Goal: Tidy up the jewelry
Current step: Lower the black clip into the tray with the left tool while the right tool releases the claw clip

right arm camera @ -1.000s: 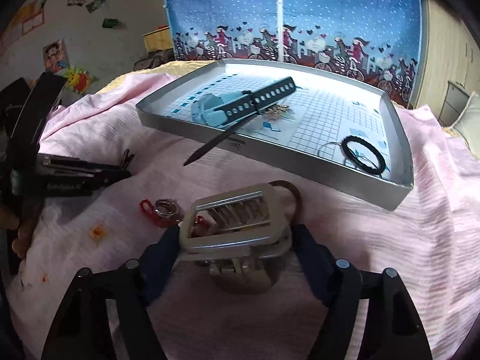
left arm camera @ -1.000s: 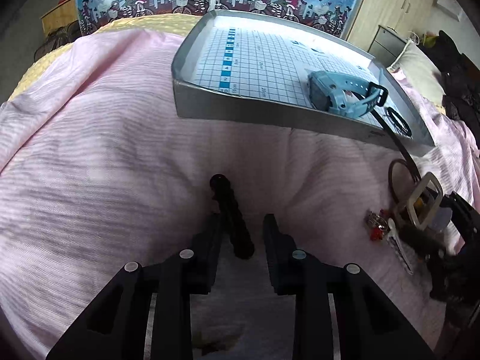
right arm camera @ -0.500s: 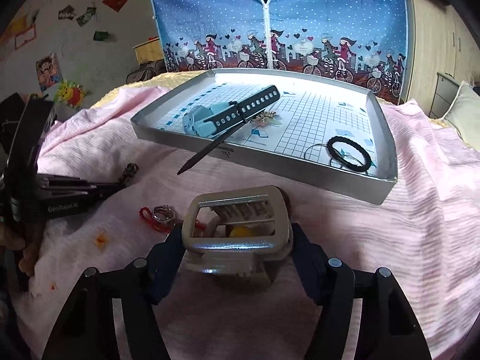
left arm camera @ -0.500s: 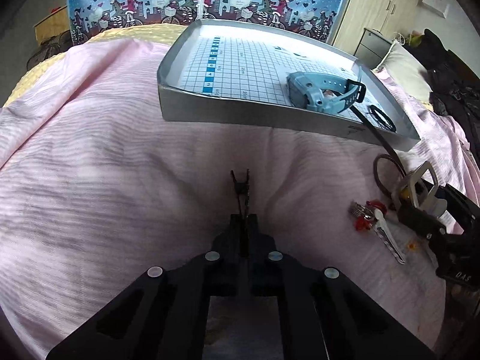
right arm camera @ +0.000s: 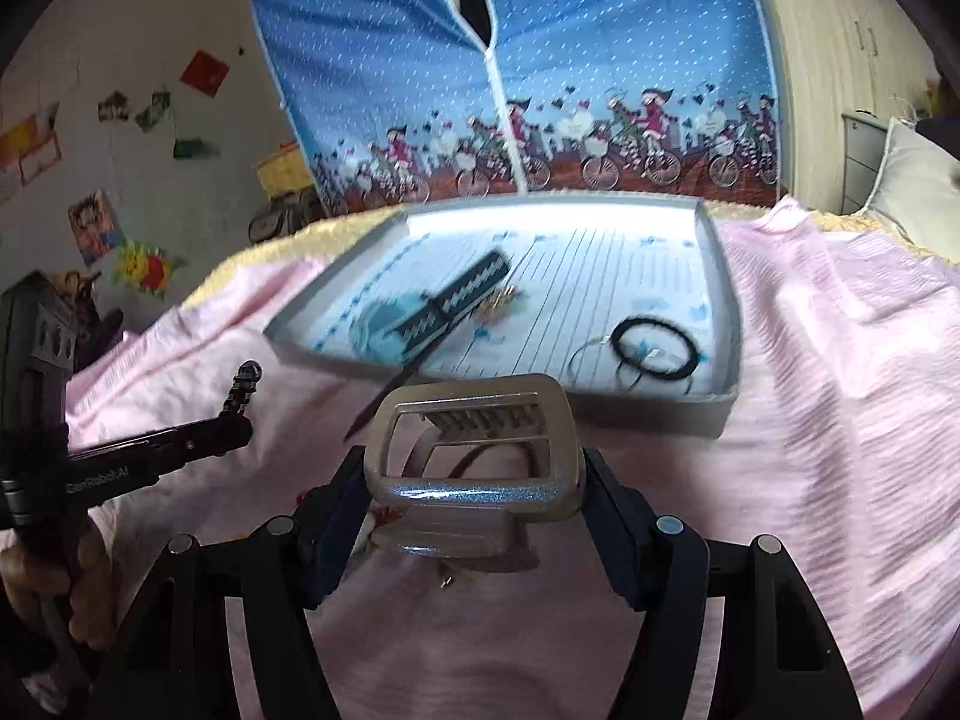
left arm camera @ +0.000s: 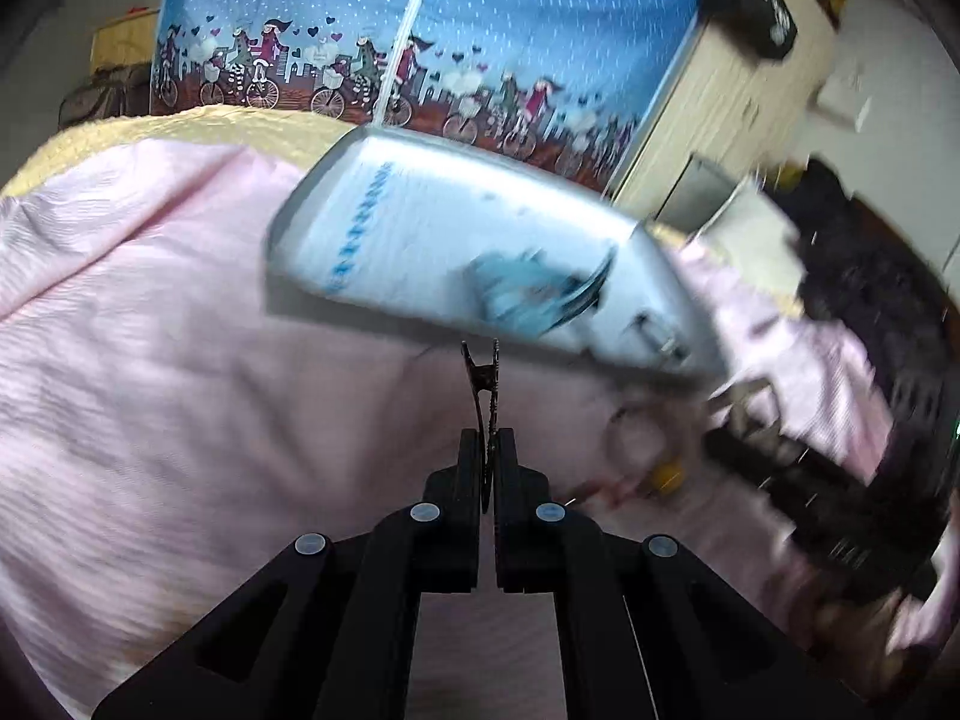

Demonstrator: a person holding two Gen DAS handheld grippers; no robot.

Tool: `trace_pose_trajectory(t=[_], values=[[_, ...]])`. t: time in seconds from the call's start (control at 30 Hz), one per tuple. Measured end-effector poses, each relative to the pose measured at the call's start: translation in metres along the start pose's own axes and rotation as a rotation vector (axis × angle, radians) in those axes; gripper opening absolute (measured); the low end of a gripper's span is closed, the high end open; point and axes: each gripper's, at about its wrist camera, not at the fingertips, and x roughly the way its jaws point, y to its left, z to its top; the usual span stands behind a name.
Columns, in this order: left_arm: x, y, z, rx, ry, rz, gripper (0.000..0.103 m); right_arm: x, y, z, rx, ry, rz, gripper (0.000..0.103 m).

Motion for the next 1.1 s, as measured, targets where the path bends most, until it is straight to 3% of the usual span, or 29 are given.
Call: trace_pose_trajectory(t=[0.1, 0.3, 0.7, 1.1], values=[[0.006, -0.018, 0.016, -0.017, -0.013, -0.014, 0.002, -0.011, -0.011, 0.009, 0.027, -0.047, -0.024, 0.066], [0.031, -0.046, 0.051, 0.028, -0.004, 0.064, 0.002, -0.013, -0.034, 0.026, 0.039, -0.105, -0.054, 0.066], [0.082, -0.038, 0.073, -0.063, 0.027, 0.046, 0.002, 0.031, -0.066, 0.044, 0.118, -0.073, -0.032, 0.066], [0.095, -0.006, 0.094, -0.153, 0.032, 0.078, 0.002, 0.059, -0.071, 0.050, 0.106, -0.028, -0.051, 0.066]])
